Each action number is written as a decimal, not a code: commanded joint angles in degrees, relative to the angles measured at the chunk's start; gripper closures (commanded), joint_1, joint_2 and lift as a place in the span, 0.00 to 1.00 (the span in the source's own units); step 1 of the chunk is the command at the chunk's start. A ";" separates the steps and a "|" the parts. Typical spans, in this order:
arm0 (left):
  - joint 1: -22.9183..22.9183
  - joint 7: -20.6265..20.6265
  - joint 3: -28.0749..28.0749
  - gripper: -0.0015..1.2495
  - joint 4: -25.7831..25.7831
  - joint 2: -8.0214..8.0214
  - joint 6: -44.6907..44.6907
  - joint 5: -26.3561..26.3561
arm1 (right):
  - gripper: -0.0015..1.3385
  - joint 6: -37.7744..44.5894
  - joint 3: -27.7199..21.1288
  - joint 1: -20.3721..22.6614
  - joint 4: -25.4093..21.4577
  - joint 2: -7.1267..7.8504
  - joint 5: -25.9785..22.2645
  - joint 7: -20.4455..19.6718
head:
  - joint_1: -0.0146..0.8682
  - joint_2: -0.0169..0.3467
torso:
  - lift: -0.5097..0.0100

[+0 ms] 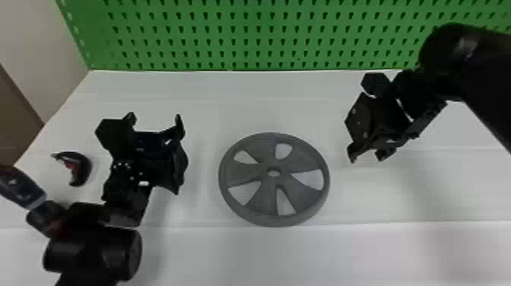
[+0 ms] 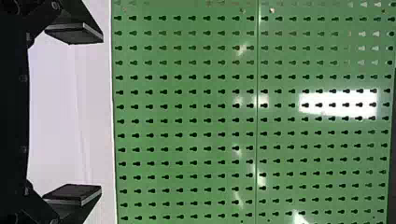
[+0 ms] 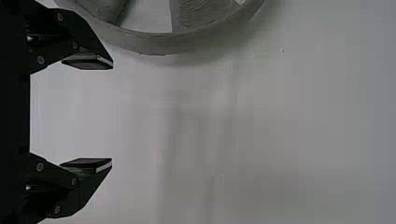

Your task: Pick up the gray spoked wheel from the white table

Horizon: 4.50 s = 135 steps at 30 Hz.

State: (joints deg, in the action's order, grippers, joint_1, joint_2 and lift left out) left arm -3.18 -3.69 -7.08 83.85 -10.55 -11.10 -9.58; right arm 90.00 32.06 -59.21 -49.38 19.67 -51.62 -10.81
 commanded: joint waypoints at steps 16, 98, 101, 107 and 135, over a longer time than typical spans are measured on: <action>0.11 0.00 0.23 0.12 0.09 0.00 -0.07 0.00 | 0.39 0.08 10.04 -1.17 -8.36 0.45 -7.36 0.09 | 0.93 0.17 | 0.79; 0.19 0.00 0.32 0.12 0.35 0.00 0.02 0.35 | 0.38 -4.75 0.90 -2.75 13.26 -7.81 -29.16 -30.32 | 0.93 0.17 | 0.79; 0.11 0.00 0.14 0.12 0.35 0.00 0.20 0.44 | 0.38 -5.27 -1.65 -2.84 14.84 -8.60 -30.21 -34.37 | 0.93 0.17 | 0.79; 0.11 0.00 0.05 0.12 0.35 0.00 0.20 0.62 | 0.38 -6.85 -7.97 -1.79 15.46 -9.65 -30.30 -38.94 | 0.93 0.17 | 0.79; -0.25 -0.09 -0.12 0.12 0.35 0.00 0.46 0.88 | 0.38 -11.51 -5.25 -1.70 16.86 -10.27 -32.41 -42.36 | 0.93 0.17 | 0.79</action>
State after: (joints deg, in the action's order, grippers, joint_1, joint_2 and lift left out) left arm -3.35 -3.72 -7.20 84.20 -10.57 -10.63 -8.66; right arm 78.75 26.68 -60.81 -32.52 9.33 -83.84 -53.23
